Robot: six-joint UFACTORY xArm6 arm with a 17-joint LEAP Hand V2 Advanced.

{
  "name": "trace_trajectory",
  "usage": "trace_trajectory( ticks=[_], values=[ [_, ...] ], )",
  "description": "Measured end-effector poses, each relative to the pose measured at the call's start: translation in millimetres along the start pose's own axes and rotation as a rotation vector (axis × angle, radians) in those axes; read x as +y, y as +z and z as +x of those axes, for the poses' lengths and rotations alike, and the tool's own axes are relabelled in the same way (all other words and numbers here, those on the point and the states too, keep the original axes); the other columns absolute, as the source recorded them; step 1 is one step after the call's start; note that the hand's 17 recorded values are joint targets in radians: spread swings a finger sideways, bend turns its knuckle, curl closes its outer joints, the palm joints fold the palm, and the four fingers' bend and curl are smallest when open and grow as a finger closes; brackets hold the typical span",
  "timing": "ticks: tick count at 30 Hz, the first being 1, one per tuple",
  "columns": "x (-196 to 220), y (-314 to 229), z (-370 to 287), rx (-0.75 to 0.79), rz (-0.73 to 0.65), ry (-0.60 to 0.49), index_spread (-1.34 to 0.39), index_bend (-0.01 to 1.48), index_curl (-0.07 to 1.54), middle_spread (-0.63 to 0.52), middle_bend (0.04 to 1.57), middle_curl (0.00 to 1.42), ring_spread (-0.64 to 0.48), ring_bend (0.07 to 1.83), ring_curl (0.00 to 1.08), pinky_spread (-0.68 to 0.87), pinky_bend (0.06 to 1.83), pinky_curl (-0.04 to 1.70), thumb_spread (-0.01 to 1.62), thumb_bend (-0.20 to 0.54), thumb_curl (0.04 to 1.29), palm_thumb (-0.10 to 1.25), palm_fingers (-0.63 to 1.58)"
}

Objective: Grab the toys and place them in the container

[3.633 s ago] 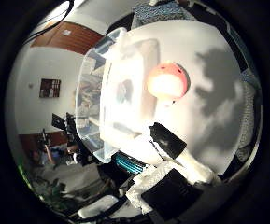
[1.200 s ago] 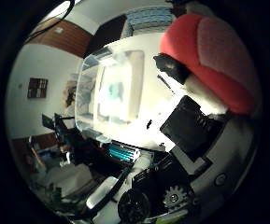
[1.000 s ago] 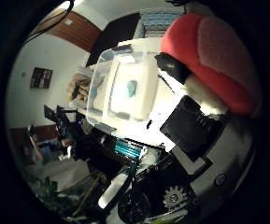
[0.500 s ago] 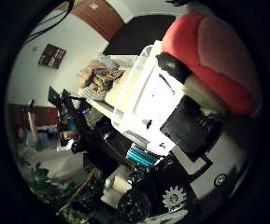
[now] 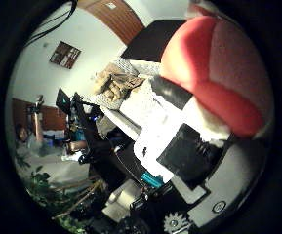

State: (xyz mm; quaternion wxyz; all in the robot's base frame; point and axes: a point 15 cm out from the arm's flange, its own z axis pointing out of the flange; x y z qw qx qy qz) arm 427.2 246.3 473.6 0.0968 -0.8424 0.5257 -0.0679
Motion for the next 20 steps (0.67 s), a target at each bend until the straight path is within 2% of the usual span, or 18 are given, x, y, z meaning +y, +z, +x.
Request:
trace_trajectory(
  ticks=[1,3,6,9,15,20],
  values=[
    [0.3,0.5,3.1,0.002,-0.002,0.005,-0.48,0.23,0.69,-0.19,0.66,0.69,-0.19,0.96,0.61,-0.23,0.79,0.85,1.15,-0.025,0.45,0.72,0.06],
    [1.6,2.3,10.0,0.005,-0.010,0.013,-0.51,0.20,0.59,-0.12,0.48,0.58,-0.04,0.82,0.52,0.02,0.77,0.80,1.14,-0.025,0.43,0.70,-0.02],
    [2.6,3.3,17.3,0.008,-0.014,0.001,-0.50,0.15,0.47,-0.02,0.34,0.47,0.13,0.66,0.42,0.28,0.72,0.71,1.13,-0.022,0.42,0.70,-0.05],
    [4.0,0.7,22.8,0.009,-0.013,0.001,-0.49,0.13,0.37,0.04,0.28,0.41,0.21,0.57,0.36,0.43,0.69,0.62,1.12,-0.021,0.41,0.70,-0.04],
    [18.2,-7.7,32.4,-0.001,-0.021,0.014,-0.48,0.15,0.28,0.09,0.23,0.36,0.23,0.51,0.30,0.48,0.62,0.51,1.11,-0.020,0.40,0.71,-0.01],
    [59.2,-20.3,39.2,0.001,-0.080,0.030,-0.45,0.16,0.28,0.05,0.23,0.35,0.22,0.44,0.27,0.45,0.54,0.43,1.11,-0.021,0.39,0.71,0.04]
  ],
)
